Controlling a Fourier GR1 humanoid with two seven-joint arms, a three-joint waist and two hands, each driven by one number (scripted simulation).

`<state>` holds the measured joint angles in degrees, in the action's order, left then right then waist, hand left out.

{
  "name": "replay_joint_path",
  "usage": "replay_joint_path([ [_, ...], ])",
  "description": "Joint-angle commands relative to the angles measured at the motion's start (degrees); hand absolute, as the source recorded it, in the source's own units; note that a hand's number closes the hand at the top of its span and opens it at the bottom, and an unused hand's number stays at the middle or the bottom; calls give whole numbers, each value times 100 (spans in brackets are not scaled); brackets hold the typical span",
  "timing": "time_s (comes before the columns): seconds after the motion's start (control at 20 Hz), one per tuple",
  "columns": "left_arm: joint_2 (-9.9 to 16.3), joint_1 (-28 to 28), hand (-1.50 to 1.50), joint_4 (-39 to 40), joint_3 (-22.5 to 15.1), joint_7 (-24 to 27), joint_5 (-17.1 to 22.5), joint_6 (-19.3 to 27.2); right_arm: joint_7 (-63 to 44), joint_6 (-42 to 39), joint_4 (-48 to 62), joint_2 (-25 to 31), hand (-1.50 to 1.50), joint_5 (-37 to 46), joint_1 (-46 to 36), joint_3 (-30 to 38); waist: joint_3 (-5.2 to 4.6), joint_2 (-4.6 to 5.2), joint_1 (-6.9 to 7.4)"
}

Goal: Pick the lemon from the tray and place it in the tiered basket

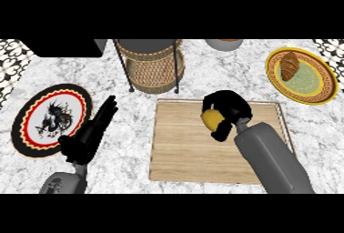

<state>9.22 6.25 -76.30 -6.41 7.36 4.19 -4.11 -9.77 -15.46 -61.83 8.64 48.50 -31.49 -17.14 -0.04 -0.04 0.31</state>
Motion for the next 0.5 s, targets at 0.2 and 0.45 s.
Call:
replay_joint_path([
  [0.2,-271,271,0,-25,-29,-363,-200,77,377,329,191,184,150,364,163,352,6,9,-10],
  [0.45,-89,86,0,80,125,44,-166,2,-155,852,904,1203,150,709,57,1090,9,62,53],
])
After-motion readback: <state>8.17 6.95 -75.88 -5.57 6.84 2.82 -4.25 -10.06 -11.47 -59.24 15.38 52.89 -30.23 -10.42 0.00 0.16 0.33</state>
